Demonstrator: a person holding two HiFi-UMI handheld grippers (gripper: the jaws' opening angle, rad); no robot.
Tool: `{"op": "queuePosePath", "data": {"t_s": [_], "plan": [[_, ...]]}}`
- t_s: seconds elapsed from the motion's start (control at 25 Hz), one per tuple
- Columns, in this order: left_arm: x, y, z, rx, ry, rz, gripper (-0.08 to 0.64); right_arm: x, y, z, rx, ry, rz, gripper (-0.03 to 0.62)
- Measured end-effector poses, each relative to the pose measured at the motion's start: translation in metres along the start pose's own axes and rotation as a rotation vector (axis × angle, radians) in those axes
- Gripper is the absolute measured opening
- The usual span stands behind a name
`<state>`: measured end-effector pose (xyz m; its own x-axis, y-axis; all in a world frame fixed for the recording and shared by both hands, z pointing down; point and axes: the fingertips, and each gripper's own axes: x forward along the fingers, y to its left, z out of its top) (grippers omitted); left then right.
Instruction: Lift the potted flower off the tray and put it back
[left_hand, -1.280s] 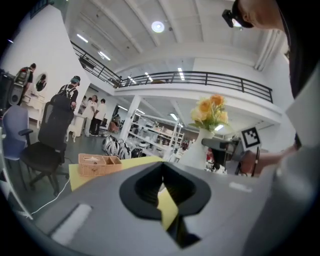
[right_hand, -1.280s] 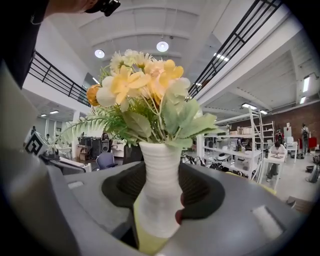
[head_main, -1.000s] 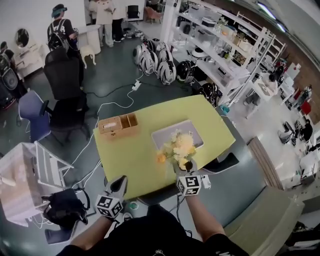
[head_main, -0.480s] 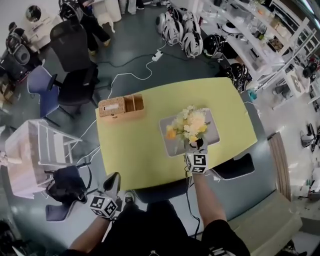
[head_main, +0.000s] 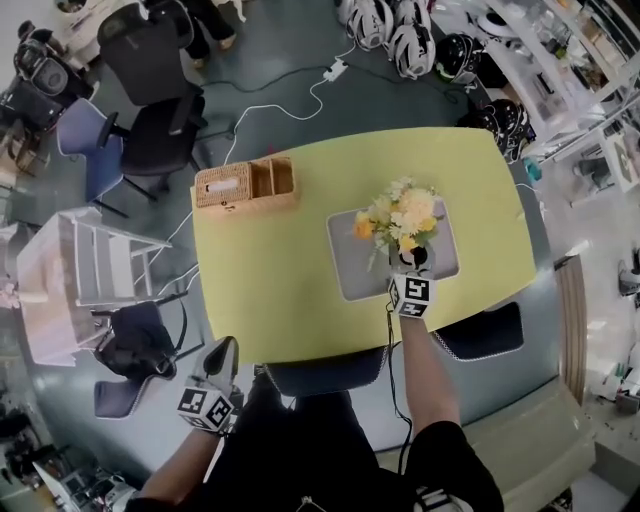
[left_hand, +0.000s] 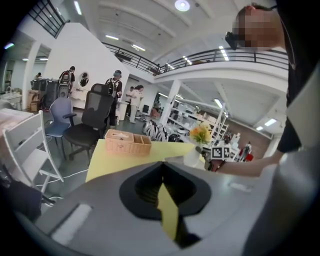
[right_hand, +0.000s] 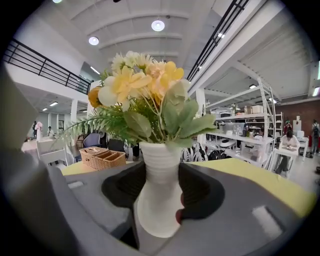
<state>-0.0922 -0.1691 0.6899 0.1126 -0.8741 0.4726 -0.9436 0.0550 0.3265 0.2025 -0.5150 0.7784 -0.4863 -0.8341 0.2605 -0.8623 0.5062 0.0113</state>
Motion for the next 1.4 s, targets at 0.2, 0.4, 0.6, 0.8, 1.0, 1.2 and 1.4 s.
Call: {"op": "queuePosePath", "data": {"t_s": [0.2, 0.4, 0.6, 0.8, 1.0, 1.2, 1.4], "plan": [[0.008, 0.002, -0.006, 0.006, 0.013, 0.013, 0.006, 0.008, -0.006, -0.014, 0.016, -0.008, -0.003, 0.211], [0.015, 0.002, -0.004, 0.009, 0.017, 0.013, 0.007, 0.009, -0.008, -0.014, 0.024, -0.043, 0.0, 0.217], [0.013, 0.0, 0.002, 0.03, -0.005, 0.001, 0.006, 0.006, -0.008, -0.02, 0.019, -0.032, -0.014, 0.225], [0.008, 0.005, 0.004, 0.033, -0.011, -0.006, 0.006, 0.004, -0.008, -0.024, 0.031, -0.008, -0.015, 0.251], [0.001, 0.017, 0.002, 0.033, -0.023, -0.034, 0.008, -0.02, -0.009, -0.022, 0.028, -0.018, -0.061, 0.256], [-0.025, 0.022, 0.015, 0.054, -0.039, -0.092, 0.007, -0.082, 0.004, -0.006, 0.054, -0.003, -0.11, 0.255], [-0.05, 0.025, 0.044, 0.138, -0.106, -0.182, 0.007, -0.154, 0.034, 0.05, 0.095, -0.059, -0.195, 0.169]]}}
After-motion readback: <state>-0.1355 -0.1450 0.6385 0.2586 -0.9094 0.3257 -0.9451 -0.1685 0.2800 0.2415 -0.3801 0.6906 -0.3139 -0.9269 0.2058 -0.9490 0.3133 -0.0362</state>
